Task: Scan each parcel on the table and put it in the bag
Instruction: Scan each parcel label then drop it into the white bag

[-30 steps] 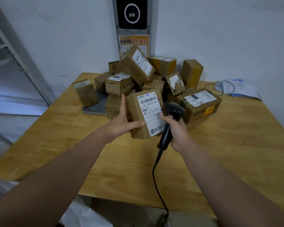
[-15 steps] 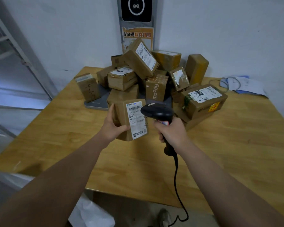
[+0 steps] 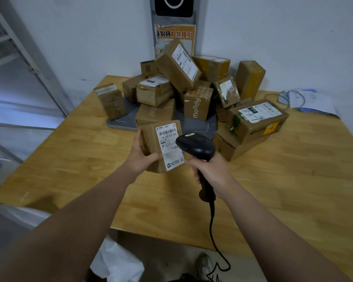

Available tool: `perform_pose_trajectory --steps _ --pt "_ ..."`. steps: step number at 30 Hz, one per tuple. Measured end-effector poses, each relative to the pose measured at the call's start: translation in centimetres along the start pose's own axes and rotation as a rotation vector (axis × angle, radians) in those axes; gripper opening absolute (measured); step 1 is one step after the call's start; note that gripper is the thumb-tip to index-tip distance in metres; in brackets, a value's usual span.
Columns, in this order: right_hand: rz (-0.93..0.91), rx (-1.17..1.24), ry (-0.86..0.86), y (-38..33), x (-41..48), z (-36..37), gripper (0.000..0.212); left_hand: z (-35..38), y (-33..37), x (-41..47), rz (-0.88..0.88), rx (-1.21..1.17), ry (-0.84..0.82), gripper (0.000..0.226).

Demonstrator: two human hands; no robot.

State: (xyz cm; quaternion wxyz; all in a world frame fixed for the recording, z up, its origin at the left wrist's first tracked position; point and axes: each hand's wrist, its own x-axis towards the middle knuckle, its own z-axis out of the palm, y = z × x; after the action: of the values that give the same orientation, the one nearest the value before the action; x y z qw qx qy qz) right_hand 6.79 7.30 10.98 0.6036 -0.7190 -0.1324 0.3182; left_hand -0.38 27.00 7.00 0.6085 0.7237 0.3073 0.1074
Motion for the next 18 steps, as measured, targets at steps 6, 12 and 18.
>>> perform_pose_trajectory --steps 6,12,18 --pt "-0.003 0.014 0.055 1.2 -0.3 0.4 0.024 0.1 0.0 0.0 -0.001 -0.008 -0.021 0.108" --pt "0.028 -0.027 0.076 1.5 -0.8 0.9 0.033 0.0 -0.2 0.0 0.012 0.010 -0.004 0.109" --pt "0.048 -0.030 0.079 1.8 -0.8 0.8 0.026 -0.2 -0.5 0.1 0.020 0.007 -0.006 0.108"
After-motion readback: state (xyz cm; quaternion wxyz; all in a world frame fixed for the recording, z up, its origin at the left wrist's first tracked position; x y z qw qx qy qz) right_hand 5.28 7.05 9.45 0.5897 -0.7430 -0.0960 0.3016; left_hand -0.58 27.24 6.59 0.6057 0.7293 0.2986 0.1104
